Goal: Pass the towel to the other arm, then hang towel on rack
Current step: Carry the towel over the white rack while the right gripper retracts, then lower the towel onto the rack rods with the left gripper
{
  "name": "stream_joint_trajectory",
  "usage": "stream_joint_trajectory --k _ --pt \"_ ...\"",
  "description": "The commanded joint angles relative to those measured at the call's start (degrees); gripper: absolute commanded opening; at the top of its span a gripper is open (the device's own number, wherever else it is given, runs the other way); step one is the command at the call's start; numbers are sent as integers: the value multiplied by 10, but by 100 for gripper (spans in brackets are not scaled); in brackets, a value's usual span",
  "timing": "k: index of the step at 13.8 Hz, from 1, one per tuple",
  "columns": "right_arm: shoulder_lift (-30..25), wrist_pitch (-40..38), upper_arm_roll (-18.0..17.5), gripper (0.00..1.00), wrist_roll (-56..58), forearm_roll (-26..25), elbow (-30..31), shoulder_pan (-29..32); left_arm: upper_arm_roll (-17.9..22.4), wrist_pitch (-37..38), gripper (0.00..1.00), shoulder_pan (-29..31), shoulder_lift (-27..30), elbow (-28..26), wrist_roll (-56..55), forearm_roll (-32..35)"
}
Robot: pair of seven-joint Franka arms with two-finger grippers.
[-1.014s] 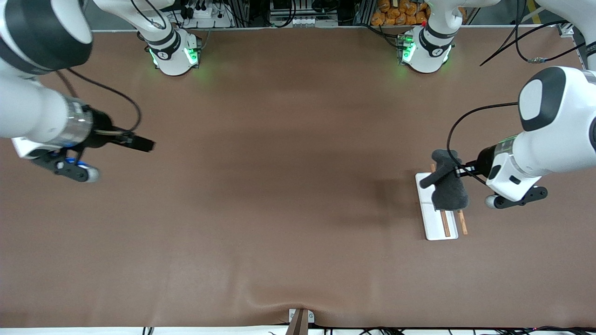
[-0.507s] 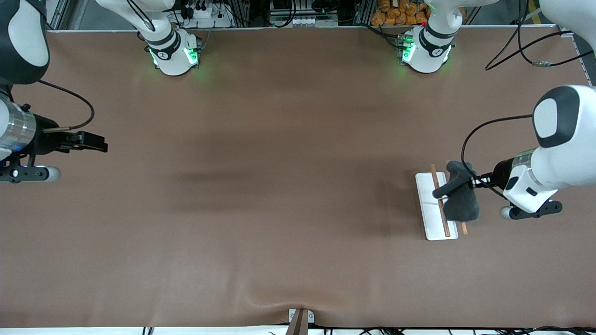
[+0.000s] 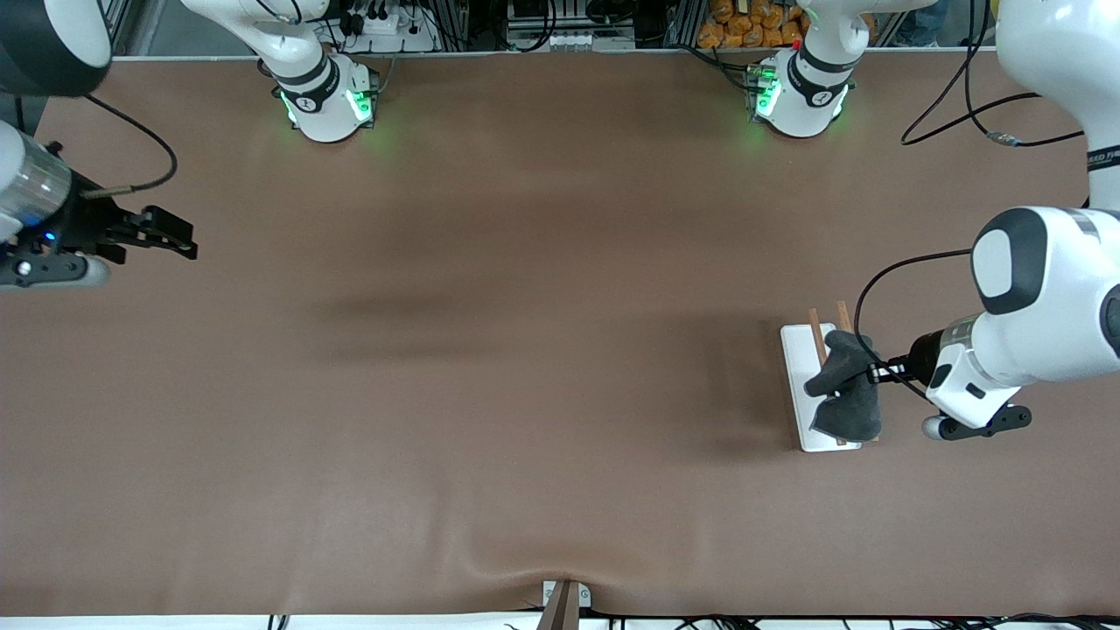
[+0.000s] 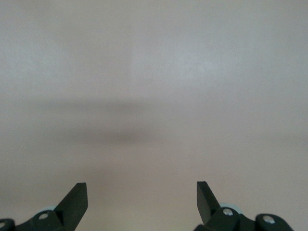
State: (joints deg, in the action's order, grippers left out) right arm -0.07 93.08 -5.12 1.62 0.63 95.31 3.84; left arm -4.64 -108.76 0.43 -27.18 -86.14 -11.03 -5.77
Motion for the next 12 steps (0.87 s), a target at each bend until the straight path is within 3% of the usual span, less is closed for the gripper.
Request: stream_joint_trajectory --k 1,5,6,7,8,10,11,12 --pt "3 0 -9 100 2 -12 -37 13 -4 -12 0 10 -13 1 7 16" --pt "8 -2 -9 100 1 -13 -46 11 -4 -13 0 13 -25 1 6 17" --pt "11 -2 -9 100 1 -19 -50 13 -5 -19 11 13 -32 1 4 17" --pt "14 -3 -9 100 2 -29 -56 15 -4 -20 28 13 -35 0 4 16" --pt "14 -4 -9 100 2 -40 -56 15 -5 -20 36 13 -35 -2 4 16" --pt "14 -15 -10 100 1 -41 -57 10 -4 -19 92 14 -33 -4 4 16" --pt "14 -17 -10 100 1 -41 -63 6 -4 -17 100 14 -27 -10 2 16" --pt "15 -17 -13 100 0 -42 -63 5 -4 -11 100 14 -21 -10 3 16"
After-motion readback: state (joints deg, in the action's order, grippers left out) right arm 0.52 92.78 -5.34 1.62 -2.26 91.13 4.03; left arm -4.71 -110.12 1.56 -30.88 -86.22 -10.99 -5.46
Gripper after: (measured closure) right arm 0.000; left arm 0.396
